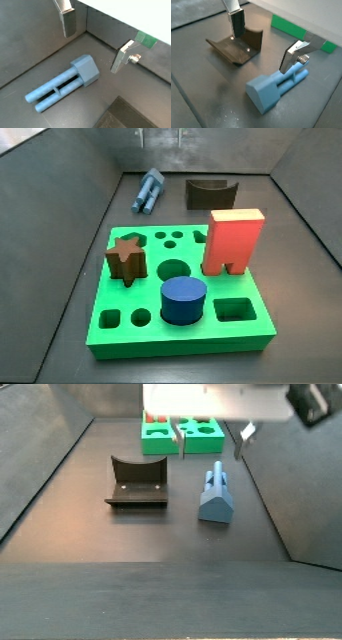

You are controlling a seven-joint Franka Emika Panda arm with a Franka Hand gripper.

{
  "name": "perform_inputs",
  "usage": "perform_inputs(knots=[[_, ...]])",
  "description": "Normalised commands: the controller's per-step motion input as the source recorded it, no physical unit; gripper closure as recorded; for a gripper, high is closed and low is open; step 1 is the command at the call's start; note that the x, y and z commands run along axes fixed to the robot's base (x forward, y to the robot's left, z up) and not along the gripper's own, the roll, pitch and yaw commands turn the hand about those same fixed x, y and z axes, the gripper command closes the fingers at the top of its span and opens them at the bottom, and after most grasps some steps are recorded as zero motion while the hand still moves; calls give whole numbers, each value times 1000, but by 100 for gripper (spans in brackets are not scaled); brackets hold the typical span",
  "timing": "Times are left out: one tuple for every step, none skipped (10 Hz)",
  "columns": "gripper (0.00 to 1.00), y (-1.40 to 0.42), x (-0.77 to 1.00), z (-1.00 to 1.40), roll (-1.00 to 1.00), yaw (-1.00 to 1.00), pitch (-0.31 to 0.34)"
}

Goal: Pick up the 3 prong object. Move up. Rotate the 3 prong object. Place the 3 prong object on the fixture. Regrasp the 3 prong object. Move to above the board. Insert the 3 prong object.
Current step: Pick up the 3 prong object.

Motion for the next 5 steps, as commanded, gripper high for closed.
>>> perform_inputs(knots=[[0,74,-186,-611,-19,-209,-189],[0,77,-114,-563,-24,-240,-151],[0,94,-134,-486,-37,-186,-144],[0,71,-80,-463,-63,-174,-166],[0,57,-120,-534,-77,-97,-219]])
